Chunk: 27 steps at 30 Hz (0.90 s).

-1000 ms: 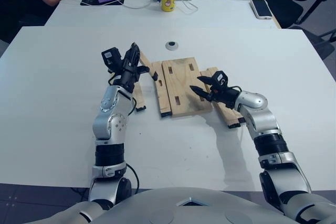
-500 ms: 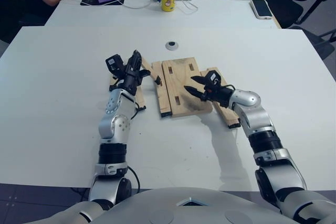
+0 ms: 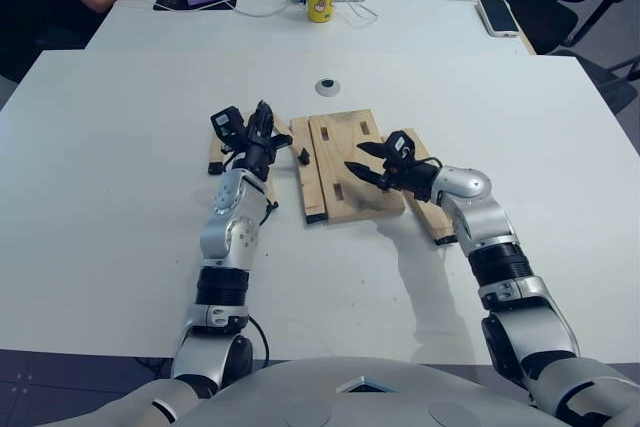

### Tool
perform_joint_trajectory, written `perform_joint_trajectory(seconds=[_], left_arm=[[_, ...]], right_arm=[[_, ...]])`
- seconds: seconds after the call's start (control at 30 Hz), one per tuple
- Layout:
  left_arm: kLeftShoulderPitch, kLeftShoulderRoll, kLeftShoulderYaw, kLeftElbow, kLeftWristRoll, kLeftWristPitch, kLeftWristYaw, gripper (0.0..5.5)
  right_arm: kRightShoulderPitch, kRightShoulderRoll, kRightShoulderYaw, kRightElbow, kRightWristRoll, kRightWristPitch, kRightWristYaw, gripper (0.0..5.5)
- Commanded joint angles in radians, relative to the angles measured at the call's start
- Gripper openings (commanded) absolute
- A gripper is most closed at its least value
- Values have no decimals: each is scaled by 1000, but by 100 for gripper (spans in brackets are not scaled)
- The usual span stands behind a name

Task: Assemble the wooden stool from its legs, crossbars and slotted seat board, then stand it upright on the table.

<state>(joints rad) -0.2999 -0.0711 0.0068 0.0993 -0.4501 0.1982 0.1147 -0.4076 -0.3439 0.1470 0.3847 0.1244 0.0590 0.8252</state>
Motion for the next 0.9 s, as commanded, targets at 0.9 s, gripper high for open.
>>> perform_joint_trajectory(seconds=[0.9], left_arm=[[197,164,-133,-136,439,246,-32,46]], right_arm=[[105,-9,117,-155,-167,-48,-79,238]])
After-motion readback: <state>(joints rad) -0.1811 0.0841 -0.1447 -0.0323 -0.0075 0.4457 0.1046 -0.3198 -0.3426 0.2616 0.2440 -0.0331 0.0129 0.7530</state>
